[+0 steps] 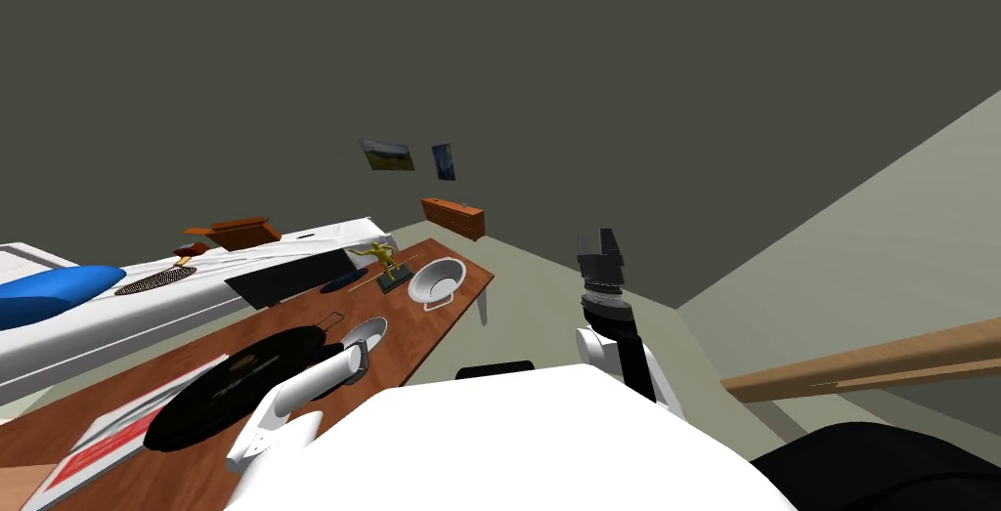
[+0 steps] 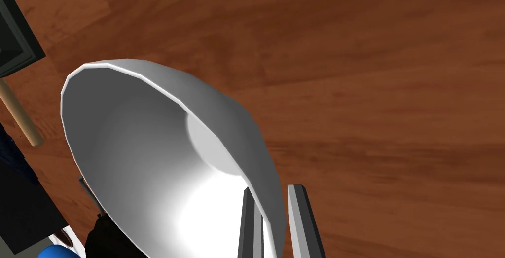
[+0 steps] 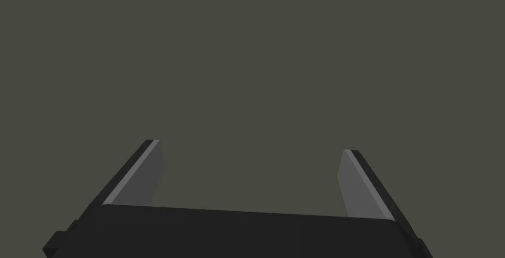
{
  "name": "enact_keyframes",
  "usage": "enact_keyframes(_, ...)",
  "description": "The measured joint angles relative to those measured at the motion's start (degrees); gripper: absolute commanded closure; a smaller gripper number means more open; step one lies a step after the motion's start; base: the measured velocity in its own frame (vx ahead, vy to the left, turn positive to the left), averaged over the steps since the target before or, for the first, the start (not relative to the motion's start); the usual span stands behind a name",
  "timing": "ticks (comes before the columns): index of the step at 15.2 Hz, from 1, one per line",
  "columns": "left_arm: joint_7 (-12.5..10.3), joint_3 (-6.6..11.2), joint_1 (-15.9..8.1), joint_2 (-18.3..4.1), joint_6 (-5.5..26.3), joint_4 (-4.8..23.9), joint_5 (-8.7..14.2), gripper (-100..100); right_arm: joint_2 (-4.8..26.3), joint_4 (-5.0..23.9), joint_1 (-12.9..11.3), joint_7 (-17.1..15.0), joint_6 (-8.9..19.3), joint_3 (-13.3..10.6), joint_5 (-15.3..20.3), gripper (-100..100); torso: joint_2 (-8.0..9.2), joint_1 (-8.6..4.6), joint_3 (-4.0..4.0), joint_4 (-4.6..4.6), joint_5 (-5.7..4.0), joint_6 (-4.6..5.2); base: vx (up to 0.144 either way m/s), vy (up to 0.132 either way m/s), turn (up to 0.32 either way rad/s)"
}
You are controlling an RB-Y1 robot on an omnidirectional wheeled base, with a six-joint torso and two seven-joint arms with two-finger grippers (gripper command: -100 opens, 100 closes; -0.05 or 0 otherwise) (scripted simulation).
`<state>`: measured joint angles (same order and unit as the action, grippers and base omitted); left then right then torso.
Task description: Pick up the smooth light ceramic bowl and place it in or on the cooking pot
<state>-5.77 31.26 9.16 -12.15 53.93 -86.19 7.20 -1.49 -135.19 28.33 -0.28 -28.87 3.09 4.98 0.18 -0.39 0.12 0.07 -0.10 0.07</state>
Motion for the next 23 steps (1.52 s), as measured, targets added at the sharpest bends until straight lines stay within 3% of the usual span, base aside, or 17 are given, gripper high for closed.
enact_keyframes(6, -0.3, 2.42, 0.3, -1.1, 4.4, -3.0, -0.3, 100, 0.0, 0.0, 0.0, 0.0, 0.0, 0.0, 0.0, 0, 0.02, -0.87, 0.04, 0.04, -0.25, 0.08, -0.044, -0.244, -0.144)
enact_keyframes(12, -0.7, 5.39, 1.2, -2.4, 11.1, -8.6, -0.7, 100, 0.0, 0.0, 0.0, 0.0, 0.0, 0.0, 0.0, 0, -0.44, -0.88, -0.21, -0.03, -0.29, 0.13, 0.058, -0.222, -0.129)
enact_keyframes(23, -1.0, 9.2, 2.9, -4.2, 21.2, -17.4, -0.8, 100, 0.0, 0.0, 0.0, 0.0, 0.0, 0.0, 0.0, 0, -1.43, -0.76, -0.62, 0.14, -0.09, 1.23, 0.102, -0.081, -0.049)
